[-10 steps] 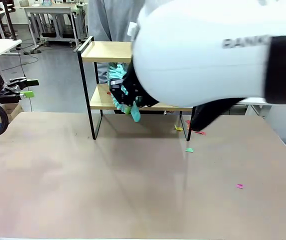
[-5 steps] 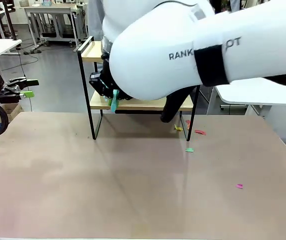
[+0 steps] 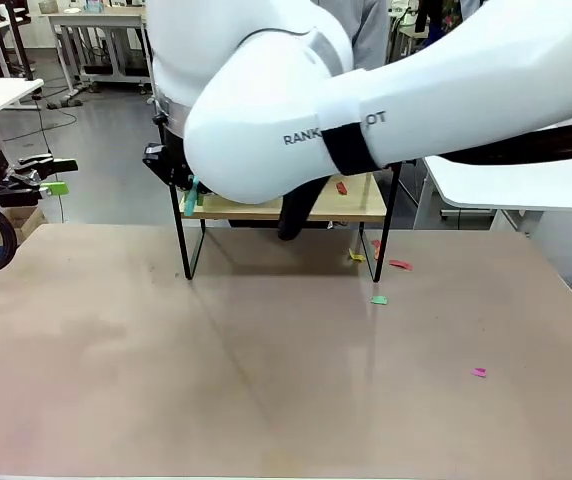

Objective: Clean the shelf.
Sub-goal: Clean the specific section of the Shelf indicated by the human with the Duster.

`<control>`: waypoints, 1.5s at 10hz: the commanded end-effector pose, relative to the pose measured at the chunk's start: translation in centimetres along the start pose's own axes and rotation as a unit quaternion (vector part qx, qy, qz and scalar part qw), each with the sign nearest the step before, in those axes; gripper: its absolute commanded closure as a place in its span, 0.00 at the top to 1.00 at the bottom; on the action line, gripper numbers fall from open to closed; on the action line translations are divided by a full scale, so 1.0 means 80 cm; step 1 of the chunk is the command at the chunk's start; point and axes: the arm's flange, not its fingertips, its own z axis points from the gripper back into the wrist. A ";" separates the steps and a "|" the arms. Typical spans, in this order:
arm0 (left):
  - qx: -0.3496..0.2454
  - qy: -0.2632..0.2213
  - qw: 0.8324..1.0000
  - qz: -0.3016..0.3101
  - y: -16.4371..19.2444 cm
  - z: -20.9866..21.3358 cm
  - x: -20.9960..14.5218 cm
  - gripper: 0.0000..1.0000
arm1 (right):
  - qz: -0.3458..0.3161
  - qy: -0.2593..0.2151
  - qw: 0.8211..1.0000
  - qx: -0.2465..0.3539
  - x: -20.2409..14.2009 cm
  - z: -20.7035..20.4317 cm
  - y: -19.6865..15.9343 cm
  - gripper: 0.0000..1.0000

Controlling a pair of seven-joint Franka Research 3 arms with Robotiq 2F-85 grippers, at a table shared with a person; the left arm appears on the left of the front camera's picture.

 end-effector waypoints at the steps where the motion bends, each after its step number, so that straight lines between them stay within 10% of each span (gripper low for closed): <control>1: 0.001 0.001 1.000 -0.006 -0.002 -0.001 0.004 1.00 | -0.012 -0.017 1.000 -0.011 0.007 -0.013 0.033 0.13; 15: 0.001 0.001 1.000 -0.006 -0.002 -0.001 0.004 1.00 | -0.024 0.065 0.997 -0.027 0.000 -0.071 -0.012 0.13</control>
